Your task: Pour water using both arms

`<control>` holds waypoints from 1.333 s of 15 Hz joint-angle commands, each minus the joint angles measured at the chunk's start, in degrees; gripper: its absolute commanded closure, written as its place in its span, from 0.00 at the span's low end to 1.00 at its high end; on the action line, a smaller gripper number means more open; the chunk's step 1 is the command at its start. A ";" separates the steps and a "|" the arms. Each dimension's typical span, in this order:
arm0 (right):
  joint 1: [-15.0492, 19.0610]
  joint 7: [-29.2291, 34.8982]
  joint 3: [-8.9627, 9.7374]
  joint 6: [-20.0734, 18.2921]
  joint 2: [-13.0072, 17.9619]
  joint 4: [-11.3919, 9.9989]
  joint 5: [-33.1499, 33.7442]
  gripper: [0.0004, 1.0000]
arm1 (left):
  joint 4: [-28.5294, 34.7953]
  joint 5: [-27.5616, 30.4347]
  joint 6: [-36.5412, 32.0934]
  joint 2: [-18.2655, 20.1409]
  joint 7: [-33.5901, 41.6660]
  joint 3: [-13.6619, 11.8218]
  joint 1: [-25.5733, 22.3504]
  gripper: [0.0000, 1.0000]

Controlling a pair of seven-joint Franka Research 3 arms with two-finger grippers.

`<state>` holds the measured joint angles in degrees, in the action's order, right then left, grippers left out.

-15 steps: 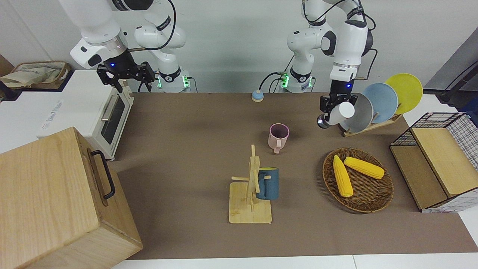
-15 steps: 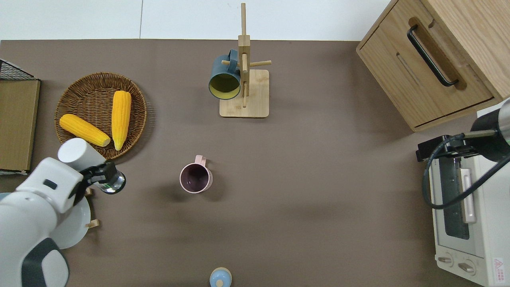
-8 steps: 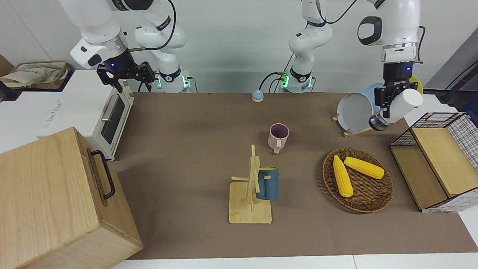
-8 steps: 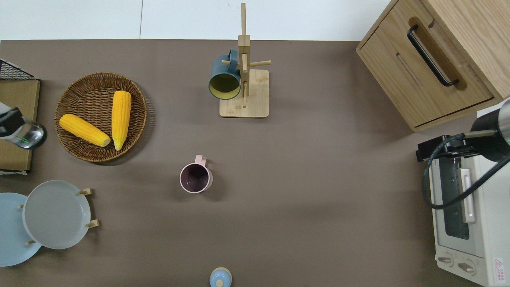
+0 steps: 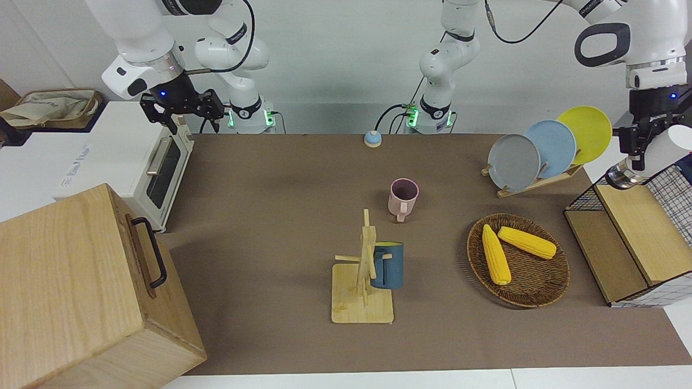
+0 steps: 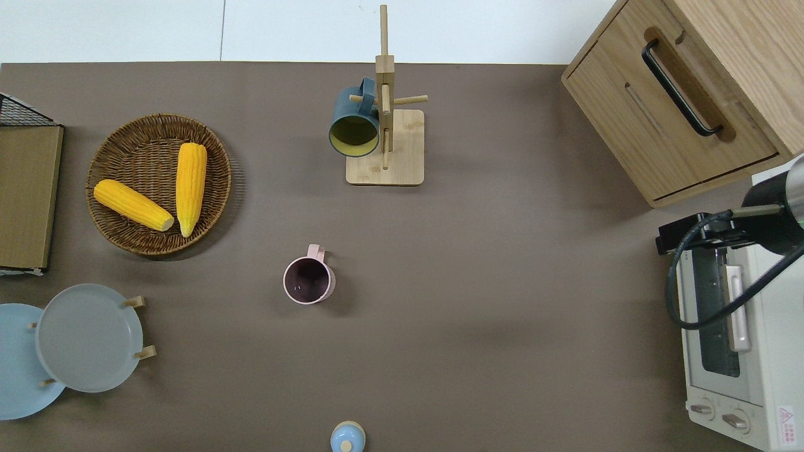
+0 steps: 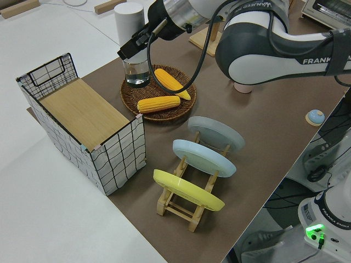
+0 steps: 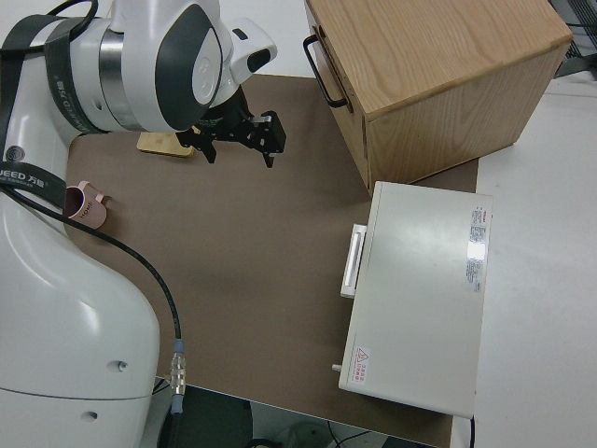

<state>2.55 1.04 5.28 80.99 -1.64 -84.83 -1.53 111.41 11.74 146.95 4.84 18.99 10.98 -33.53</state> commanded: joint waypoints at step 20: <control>0.35 -1.22 0.00 0.13 0.59 -0.25 -1.02 0.01 | -16.48 34.49 3.43 -21.36 41.65 -5.27 -2.16 1.00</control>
<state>2.55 1.02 5.28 80.99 -1.64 -84.83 -1.53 98.81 44.37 148.80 -14.01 58.17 5.29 -35.70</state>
